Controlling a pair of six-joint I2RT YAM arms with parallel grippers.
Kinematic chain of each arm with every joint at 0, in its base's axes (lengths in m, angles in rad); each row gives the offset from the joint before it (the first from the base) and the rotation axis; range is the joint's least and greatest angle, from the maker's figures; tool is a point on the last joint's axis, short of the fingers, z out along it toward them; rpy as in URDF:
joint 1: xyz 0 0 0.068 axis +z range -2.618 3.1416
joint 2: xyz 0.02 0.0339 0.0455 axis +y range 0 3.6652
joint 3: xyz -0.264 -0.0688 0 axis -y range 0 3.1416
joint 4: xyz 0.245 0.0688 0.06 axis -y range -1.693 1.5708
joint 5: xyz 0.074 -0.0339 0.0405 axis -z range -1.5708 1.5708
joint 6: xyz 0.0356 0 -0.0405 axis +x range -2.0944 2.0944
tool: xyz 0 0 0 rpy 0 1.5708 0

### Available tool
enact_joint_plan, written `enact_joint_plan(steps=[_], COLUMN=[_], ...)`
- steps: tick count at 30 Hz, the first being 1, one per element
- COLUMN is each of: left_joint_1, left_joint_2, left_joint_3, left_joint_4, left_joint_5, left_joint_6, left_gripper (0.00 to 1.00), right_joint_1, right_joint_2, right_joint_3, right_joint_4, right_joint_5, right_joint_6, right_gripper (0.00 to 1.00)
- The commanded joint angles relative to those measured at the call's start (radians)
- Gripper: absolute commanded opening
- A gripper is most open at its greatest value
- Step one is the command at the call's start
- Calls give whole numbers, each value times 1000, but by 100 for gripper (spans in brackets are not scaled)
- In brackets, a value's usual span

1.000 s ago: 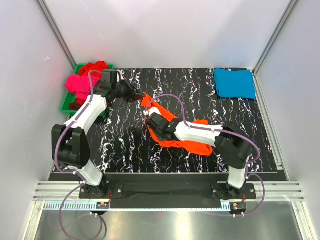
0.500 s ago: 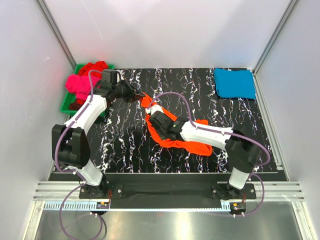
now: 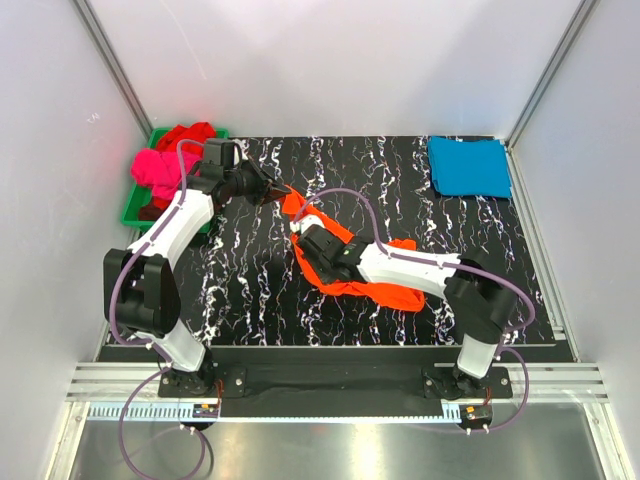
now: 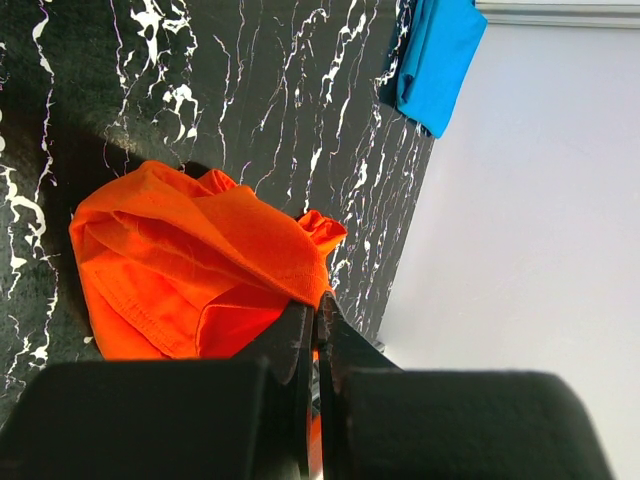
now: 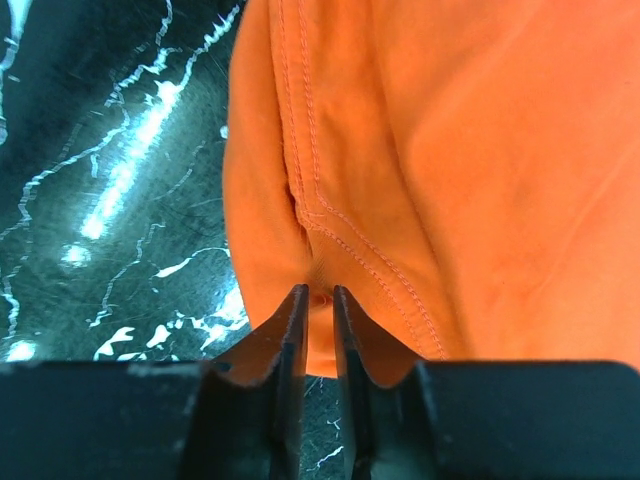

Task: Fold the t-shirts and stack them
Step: Flatten the tshirt out

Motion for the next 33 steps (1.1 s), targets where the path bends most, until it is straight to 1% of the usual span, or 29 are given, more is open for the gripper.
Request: enact_joint_plan(steps=[1, 4, 7, 10, 17, 24, 27, 28, 30, 31, 33], left_joint_1=[-2, -2, -2, -2, -5, -8, -8, -7, -8, -8, -8], left_joint_2=[-19, -15, -8, -5, 2, 4, 4, 4, 2, 1, -2], left_joint_3=[23, 35, 47, 52, 55, 58, 58, 55, 56, 56, 56], left_joint_4=[14, 6, 3, 2, 2, 2, 2, 0, -1, -3, -3], left_joint_5=[13, 13, 18, 18, 18, 18, 16, 18, 18, 15, 18], left_joint_6=[20, 25, 22, 23, 23, 20, 22, 23, 25, 23, 23], left_gripper=[0, 0, 0, 0, 0, 0, 0, 0, 0, 0, 0], right_joint_1=[-1, -2, -2, -2, -4, -8, -8, -10, -11, -13, -13], right_joint_2=[24, 32, 35, 18, 20, 44, 46, 50, 50, 47, 38], right_joint_3=[34, 40, 45, 46, 60, 63, 65, 66, 72, 74, 75], right_joint_4=[3, 12, 14, 14, 12, 22, 25, 25, 23, 23, 23], right_joint_5=[24, 30, 47, 53, 60, 61, 58, 52, 47, 44, 46], right_joint_6=[-18, -28, -31, -34, -53, -54, -62, -64, -67, -67, -59], right_gripper=[24, 27, 24, 24, 28, 27, 19, 15, 3, 0, 0])
